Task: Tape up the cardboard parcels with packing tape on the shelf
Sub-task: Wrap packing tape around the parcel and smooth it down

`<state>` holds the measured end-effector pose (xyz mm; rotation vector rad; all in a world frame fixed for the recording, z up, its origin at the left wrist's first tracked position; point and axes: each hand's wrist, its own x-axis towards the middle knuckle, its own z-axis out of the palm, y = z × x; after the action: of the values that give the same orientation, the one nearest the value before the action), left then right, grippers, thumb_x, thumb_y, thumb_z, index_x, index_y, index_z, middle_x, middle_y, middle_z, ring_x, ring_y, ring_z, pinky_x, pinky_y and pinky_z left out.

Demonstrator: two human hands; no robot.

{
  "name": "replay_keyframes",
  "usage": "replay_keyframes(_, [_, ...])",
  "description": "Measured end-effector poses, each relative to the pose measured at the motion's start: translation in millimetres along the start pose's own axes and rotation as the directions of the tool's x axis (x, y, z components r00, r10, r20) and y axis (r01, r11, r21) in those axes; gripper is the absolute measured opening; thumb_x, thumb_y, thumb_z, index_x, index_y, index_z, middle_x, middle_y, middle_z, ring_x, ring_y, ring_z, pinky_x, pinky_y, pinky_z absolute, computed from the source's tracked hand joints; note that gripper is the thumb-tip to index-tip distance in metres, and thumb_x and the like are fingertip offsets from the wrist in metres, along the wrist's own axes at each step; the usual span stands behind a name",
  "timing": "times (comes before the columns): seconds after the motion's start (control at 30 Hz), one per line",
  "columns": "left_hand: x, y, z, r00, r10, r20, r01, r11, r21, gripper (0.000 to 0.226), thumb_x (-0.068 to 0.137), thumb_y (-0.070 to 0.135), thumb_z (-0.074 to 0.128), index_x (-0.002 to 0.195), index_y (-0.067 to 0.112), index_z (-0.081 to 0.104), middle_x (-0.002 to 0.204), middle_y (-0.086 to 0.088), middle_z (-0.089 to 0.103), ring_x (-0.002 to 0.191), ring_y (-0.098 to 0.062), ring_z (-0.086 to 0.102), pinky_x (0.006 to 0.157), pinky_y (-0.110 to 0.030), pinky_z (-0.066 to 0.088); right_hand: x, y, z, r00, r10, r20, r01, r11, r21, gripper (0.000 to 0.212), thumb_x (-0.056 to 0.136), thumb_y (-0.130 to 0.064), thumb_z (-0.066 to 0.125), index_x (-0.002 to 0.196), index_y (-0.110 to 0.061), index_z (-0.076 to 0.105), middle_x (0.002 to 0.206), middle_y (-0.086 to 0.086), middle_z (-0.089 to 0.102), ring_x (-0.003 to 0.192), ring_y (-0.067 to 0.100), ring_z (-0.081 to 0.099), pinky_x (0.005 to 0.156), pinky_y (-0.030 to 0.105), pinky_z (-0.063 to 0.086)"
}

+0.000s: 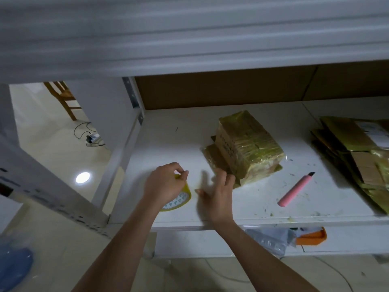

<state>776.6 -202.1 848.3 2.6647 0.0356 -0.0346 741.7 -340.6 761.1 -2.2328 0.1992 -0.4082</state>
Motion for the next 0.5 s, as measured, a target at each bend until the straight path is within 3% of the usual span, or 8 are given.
replay_keyframes(0.07, [2,-1,1,1.0,0.003,0.005,-0.003,1.0,0.002,0.025,0.095,0.049,0.052,0.106,0.031,0.065,0.113,0.005,0.067,0.1,-0.019,0.06,0.071,-0.028,0.039,0,-2,-6,0.998,0.044,0.04,-0.047,0.994,0.093,0.064,0.074,0.001,0.079,0.126,-0.013,0.044,0.119,0.005,0.035,0.098,0.013,0.042,0.089,0.026,0.046])
replay_keyframes(0.17, [3,-3,-2,0.999,0.031,0.028,-0.033,0.997,0.068,0.038,0.096,0.053,0.047,0.121,0.027,0.061,0.122,0.0,0.061,0.107,-0.021,0.058,0.08,-0.032,0.043,-12,-9,-25,0.998,-0.039,0.045,0.032,0.989,0.143,0.056,0.08,0.01,0.063,0.127,-0.015,0.048,0.119,-0.001,0.037,0.097,0.01,0.045,0.09,0.034,0.05])
replay_keyframes(0.27, [4,8,-6,0.975,0.214,-0.062,-0.18,0.919,0.351,0.043,0.098,0.049,0.045,0.133,0.025,0.054,0.123,-0.005,0.055,0.113,-0.025,0.054,0.091,-0.037,0.041,-19,-9,-69,0.958,-0.209,-0.197,0.236,0.964,0.122,0.033,0.085,-0.002,0.059,0.115,-0.014,0.056,0.111,0.0,0.047,0.096,0.012,0.05,0.08,0.031,0.05])
replay_keyframes(0.33, [1,26,-5,0.941,0.321,-0.107,-0.303,0.94,0.158,0.037,0.099,0.036,0.051,0.134,0.027,0.055,0.116,-0.003,0.054,0.108,-0.023,0.057,0.091,-0.036,0.045,-7,0,-104,0.887,-0.26,-0.382,0.305,0.95,0.061,0.026,0.083,-0.008,0.054,0.108,-0.014,0.058,0.108,0.006,0.05,0.1,0.019,0.05,0.089,0.032,0.045])
replay_keyframes(0.4, [-2,49,3,0.926,0.368,-0.088,-0.378,0.901,-0.214,0.038,0.098,0.026,0.055,0.136,0.031,0.054,0.112,0.001,0.048,0.1,-0.016,0.059,0.092,-0.034,0.05,18,15,-135,0.861,-0.194,-0.471,0.224,0.975,0.008,0.029,0.082,-0.013,0.049,0.109,-0.019,0.058,0.112,0.003,0.046,0.108,0.018,0.045,0.099,0.049,0.042])
replay_keyframes(0.43, [-4,61,8,0.913,0.402,-0.067,-0.402,0.861,-0.313,0.041,0.098,0.026,0.056,0.138,0.035,0.051,0.115,0.003,0.044,0.1,-0.012,0.056,0.095,-0.031,0.049,31,24,-148,0.877,-0.152,-0.456,0.174,0.985,0.005,0.031,0.085,-0.015,0.049,0.113,-0.022,0.059,0.116,0.0,0.044,0.112,0.015,0.042,0.097,0.055,0.042])
replay_keyframes(0.5, [-7,87,18,0.888,0.461,-0.006,-0.43,0.823,-0.373,0.044,0.098,0.034,0.055,0.139,0.045,0.046,0.134,0.006,0.031,0.116,-0.011,0.047,0.107,-0.024,0.039,58,42,-167,0.949,-0.105,-0.298,0.127,0.99,0.054,0.031,0.095,-0.021,0.048,0.124,-0.026,0.059,0.127,-0.004,0.044,0.121,0.011,0.039,0.102,0.045,0.042])
